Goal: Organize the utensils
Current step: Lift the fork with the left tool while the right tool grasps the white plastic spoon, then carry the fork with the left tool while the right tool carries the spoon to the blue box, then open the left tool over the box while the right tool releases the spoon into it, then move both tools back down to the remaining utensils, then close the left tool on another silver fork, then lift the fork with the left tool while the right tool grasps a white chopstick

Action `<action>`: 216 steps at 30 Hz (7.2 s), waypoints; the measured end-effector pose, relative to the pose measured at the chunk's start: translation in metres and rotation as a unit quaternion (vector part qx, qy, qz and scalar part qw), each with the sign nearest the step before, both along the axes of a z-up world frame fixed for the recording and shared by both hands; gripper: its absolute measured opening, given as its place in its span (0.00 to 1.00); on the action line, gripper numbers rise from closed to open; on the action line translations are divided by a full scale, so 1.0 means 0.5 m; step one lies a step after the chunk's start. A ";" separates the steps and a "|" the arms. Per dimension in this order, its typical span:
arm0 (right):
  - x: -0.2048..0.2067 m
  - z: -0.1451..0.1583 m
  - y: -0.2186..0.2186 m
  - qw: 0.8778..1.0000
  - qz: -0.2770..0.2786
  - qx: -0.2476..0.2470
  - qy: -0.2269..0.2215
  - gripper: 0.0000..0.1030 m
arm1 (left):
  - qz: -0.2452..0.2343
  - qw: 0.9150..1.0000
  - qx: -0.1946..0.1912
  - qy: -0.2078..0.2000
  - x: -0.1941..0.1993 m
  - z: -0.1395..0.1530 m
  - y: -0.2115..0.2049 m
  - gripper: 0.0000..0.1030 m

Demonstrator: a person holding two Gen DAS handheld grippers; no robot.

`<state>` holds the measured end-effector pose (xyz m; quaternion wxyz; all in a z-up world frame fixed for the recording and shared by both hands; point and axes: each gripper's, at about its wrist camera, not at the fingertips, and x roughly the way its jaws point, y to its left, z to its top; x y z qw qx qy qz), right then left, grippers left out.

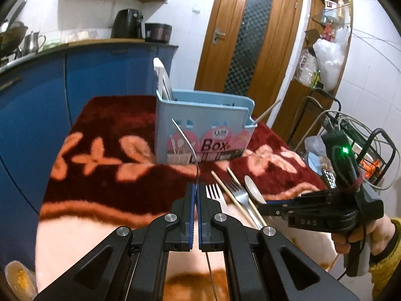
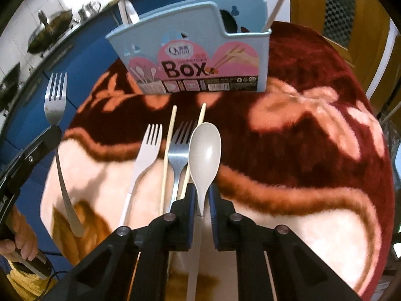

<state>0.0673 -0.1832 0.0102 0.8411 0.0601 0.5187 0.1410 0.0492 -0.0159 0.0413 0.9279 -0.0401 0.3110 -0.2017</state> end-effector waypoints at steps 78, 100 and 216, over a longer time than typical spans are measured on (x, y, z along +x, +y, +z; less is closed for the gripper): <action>0.139 0.200 -0.064 0.935 -0.076 0.019 -0.347 0.25 | 0.111 0.983 -0.028 -0.142 0.269 0.111 -0.025 0.21; 0.018 0.210 -0.068 0.944 -0.080 0.049 -0.318 0.26 | 0.072 0.990 0.012 -0.124 0.146 0.158 -0.035 0.25; 0.096 -0.009 0.024 0.994 0.068 -0.023 0.077 0.07 | 0.025 0.993 -0.069 0.089 0.052 -0.055 0.006 0.06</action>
